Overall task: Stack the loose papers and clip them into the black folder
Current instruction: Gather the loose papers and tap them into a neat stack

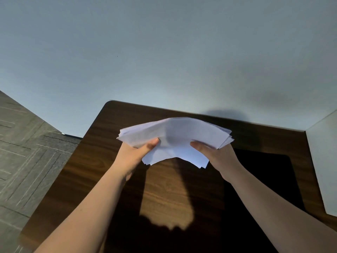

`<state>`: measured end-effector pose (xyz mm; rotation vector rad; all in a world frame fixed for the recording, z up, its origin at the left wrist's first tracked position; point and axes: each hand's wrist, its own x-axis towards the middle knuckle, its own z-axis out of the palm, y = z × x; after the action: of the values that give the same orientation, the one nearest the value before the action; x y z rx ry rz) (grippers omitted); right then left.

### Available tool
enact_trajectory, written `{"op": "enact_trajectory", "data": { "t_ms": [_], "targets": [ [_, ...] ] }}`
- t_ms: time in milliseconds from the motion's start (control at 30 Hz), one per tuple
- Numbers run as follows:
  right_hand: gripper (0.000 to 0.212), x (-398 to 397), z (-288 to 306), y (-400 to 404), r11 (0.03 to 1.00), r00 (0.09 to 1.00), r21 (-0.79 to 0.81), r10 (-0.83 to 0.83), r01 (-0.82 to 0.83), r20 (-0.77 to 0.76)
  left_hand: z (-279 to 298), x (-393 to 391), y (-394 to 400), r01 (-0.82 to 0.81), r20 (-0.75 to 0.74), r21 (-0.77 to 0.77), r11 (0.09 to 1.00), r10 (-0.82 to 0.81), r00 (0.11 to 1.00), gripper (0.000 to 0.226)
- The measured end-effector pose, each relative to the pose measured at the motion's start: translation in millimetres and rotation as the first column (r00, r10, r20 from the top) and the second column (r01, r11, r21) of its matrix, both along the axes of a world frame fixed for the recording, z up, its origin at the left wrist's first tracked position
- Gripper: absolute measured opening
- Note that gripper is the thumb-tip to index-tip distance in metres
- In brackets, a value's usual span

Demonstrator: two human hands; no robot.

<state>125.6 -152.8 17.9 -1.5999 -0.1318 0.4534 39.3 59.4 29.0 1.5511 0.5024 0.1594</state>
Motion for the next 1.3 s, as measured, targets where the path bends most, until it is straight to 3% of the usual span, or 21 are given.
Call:
{"op": "enact_trajectory", "data": {
  "t_ms": [100, 200, 367, 500, 667, 833, 933, 1067, 1200, 1300],
  "targets": [
    [0.028, 6.2, 0.6, -3.0, 0.999, 0.999, 0.020, -0.039, 0.039, -0.006, 2.1, 2.9, 3.5, -0.084, 0.070, -0.061, 0.995, 0.088, 0.994, 0.048],
    [0.027, 10.8, 1.0, -7.3, 0.999, 1.000, 0.030, -0.015, 0.016, -0.010, 3.9, 4.8, 4.5, -0.165, 0.144, -0.100, 0.981, 0.179, 0.973, 0.076],
    [0.038, 7.5, 0.0, -3.1, 0.999, 0.999, -0.009, 0.050, -0.050, 0.006, 21.7, 14.4, -13.1, -0.249, 0.215, -0.089, 0.964, 0.263, 0.941, 0.059],
    [0.048, 8.9, -1.4, -1.8, 1.000, 1.000, -0.010, 0.024, -0.024, 0.013, 39.7, 22.7, -24.0, -0.428, 0.284, -0.060, 0.902, 0.426, 0.859, 0.057],
    [0.041, 5.1, 3.1, -1.6, 0.999, 0.999, 0.012, 0.034, -0.034, 0.035, 45.6, 29.0, -22.4, -0.514, 0.242, -0.059, 0.856, 0.512, 0.824, 0.023],
    [0.036, 3.7, 12.7, 0.2, 0.997, 0.998, 0.072, 0.014, -0.019, 0.067, 45.5, 24.4, -25.4, -0.486, 0.261, -0.037, 0.873, 0.478, 0.838, 0.055],
    [0.028, 1.3, 17.1, 3.5, 0.996, 0.998, 0.089, 0.021, -0.026, 0.060, 42.6, 22.5, -24.9, -0.451, 0.209, -0.037, 0.892, 0.449, 0.869, 0.037],
    [0.032, -2.0, 18.8, 6.2, 0.997, 0.998, 0.076, 0.013, -0.018, 0.060, 46.6, 20.4, -28.5, -0.521, 0.212, 0.003, 0.854, 0.508, 0.835, 0.016],
    [0.025, -0.4, 15.8, -1.1, 0.999, 0.999, 0.044, 0.017, -0.018, 0.034, 45.5, 19.0, -24.4, -0.572, 0.251, -0.010, 0.820, 0.556, 0.792, 0.028],
    [0.029, -1.7, 14.9, -5.7, 0.993, 0.992, -0.008, 0.116, -0.116, 0.046, 37.7, 18.1, -21.5, -0.539, 0.224, -0.026, 0.842, 0.531, 0.818, 0.046]
  ]
}}
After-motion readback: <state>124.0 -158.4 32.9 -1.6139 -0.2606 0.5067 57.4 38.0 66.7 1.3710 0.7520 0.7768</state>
